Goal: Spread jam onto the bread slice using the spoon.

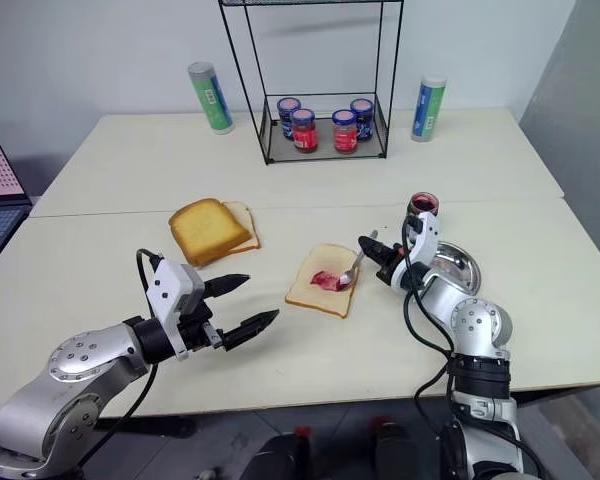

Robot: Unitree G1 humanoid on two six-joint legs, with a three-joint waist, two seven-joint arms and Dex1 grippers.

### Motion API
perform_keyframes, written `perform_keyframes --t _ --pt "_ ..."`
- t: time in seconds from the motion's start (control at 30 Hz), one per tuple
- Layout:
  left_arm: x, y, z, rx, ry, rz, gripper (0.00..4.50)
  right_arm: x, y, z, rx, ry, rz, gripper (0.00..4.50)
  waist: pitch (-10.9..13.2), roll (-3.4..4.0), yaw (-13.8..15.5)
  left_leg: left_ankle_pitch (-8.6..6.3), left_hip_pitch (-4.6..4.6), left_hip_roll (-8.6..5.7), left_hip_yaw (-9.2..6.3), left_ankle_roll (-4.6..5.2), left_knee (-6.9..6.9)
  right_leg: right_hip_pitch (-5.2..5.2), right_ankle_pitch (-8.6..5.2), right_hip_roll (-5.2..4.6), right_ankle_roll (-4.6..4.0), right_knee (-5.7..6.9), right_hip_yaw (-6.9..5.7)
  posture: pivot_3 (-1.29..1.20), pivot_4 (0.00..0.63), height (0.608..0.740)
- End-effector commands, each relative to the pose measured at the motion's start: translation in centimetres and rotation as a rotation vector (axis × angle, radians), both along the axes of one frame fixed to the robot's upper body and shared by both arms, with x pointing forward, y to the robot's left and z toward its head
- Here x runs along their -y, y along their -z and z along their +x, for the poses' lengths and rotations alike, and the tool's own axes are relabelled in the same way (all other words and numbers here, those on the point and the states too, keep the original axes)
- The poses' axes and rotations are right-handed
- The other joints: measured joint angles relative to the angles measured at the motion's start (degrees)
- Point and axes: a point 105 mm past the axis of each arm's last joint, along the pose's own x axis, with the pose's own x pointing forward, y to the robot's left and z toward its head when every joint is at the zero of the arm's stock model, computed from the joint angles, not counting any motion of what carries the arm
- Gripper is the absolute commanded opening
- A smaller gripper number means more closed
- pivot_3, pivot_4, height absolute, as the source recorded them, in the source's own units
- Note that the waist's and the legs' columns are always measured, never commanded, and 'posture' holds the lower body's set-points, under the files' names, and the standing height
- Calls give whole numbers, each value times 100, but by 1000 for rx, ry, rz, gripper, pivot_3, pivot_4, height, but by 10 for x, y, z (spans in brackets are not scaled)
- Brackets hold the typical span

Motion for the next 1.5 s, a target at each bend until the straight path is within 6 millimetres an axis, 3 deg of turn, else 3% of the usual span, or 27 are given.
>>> perform_keyframes --t 0.03,0.23,0.43,0.57,0.73,0.9,1.17,1.5 --pt "2 -13 2 51 33 10 4500 -6 -52 -2 111 -23 143 39 0 0 -1 0 0 1 -1 0 0 0 0 0 0 1 0 0 150 740" --pt "22 -37 8 58 201 47 4500 20 -94 -13 237 27 148 39 1 -2 65 0 -3 -5 -5 0 3 5 0 -4 0 -1 -5 0 150 740" --pt "60 -52 18 87 438 117 4500 71 -113 -29 345 203 0 39 2 -3 99 0 -8 -17 1 0 7 5 1 -2 3 -5 -9 0 150 740" --pt "88 -47 31 73 574 140 4500 117 -98 -37 307 386 -58 39 3 -5 111 0 -7 -16 1 1 3 4 1 2 2 -4 -7 0 150 740" --pt "116 -27 44 81 659 195 4500 150 -61 -39 213 531 -83 39 3 -4 76 0 -5 -17 9 1 3 4 1 2 2 -2 1 0 150 740" --pt "140 -15 46 71 699 175 4500 167 -14 -31 114 591 -45 39 2 -3 23 0 -6 -11 12 1 3 -2 1 2 3 1 6 0 150 740" --pt "147 -15 45 84 708 166 4500 177 17 -16 83 609 -86 39 1 -1 4 1 -3 -15 11 1 8 3 1 2 3 1 5 0 150 740" --pt "145 -16 45 81 694 163 4500 186 21 -16 127 588 -251 1974 1 -1 20 1 -3 -15 8 1 10 6 1 0 3 0 6 0 150 740"
